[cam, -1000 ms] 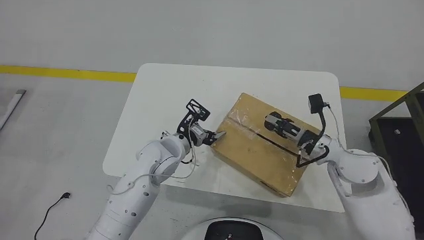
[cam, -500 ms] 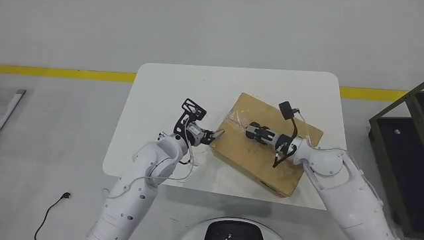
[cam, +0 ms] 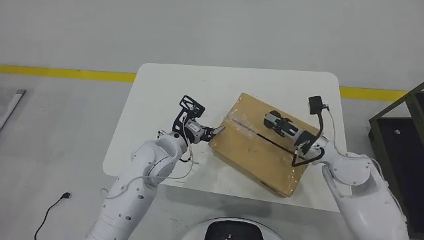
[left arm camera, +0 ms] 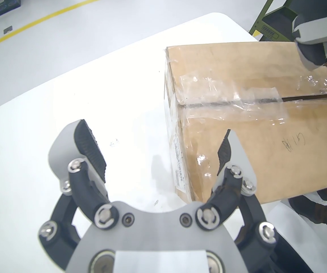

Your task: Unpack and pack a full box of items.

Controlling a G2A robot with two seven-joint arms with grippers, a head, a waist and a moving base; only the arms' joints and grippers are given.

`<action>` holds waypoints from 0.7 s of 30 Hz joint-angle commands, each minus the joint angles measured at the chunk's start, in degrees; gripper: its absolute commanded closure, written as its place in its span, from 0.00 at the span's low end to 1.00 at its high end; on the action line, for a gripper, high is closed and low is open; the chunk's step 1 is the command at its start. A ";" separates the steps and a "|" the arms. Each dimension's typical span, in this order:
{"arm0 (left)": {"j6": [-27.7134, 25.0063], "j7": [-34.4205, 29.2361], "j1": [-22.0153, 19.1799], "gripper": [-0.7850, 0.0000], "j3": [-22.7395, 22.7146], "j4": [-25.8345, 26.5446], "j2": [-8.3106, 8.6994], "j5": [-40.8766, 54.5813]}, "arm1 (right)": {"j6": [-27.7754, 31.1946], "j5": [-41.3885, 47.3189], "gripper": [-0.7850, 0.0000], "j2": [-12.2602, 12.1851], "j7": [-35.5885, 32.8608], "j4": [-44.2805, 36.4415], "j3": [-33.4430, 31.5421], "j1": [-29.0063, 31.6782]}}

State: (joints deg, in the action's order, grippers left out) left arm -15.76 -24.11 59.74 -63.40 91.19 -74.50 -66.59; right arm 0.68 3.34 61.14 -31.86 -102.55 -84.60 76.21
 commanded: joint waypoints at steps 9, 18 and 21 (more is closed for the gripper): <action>0.17 0.80 -0.25 0.00 0.05 0.58 -0.06 -0.17 | -1.04 1.40 1.00 -0.20 16.34 -8.39 -18.79 20.67; 0.17 0.80 -0.25 0.00 0.05 0.58 -0.06 -0.17 | -8.12 0.39 1.00 0.71 20.70 -4.84 -18.42 27.08; 0.17 0.80 -0.25 0.00 0.05 0.58 -0.06 -0.17 | -7.48 0.29 1.00 1.01 19.57 -2.33 -14.52 24.64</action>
State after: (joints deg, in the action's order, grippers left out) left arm -15.60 -23.31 59.49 -63.34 91.77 -74.56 -66.75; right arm -7.23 3.55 62.07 -12.00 -105.74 -100.18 101.70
